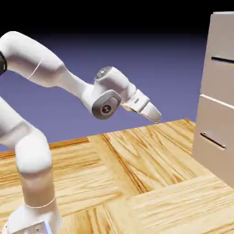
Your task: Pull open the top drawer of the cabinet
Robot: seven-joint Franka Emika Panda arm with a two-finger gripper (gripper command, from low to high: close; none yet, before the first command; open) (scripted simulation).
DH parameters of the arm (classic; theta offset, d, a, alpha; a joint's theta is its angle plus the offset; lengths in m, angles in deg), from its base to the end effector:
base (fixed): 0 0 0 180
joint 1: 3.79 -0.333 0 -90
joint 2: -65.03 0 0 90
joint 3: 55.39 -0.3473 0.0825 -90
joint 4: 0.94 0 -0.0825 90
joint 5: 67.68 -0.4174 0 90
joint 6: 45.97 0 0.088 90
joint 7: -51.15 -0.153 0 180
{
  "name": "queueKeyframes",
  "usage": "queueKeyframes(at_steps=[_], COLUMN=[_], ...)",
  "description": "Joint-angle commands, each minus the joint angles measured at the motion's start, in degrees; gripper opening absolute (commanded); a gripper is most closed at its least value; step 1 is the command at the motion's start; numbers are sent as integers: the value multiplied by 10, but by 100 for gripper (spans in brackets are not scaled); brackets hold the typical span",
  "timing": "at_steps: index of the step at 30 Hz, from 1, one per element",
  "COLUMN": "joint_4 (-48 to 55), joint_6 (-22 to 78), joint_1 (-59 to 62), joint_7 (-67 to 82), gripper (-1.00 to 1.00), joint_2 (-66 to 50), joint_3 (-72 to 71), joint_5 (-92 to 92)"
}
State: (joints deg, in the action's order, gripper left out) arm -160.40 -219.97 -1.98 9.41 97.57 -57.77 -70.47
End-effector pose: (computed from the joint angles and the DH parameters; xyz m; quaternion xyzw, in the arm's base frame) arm 0.4380 0.0005 0.4454 -0.8512 0.3407 -0.3722 0.1445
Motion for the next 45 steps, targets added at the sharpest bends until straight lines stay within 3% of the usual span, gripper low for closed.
queueKeyframes(at_steps=[1, 45], joint_4=[13, 575], joint_6=[0, 2], joint_1=[21, 934], joint_7=[6, 269], gripper=[0, 0], joint_2=[-1, -47], joint_3=[-20, -888], joint_5=[-23, -1044])
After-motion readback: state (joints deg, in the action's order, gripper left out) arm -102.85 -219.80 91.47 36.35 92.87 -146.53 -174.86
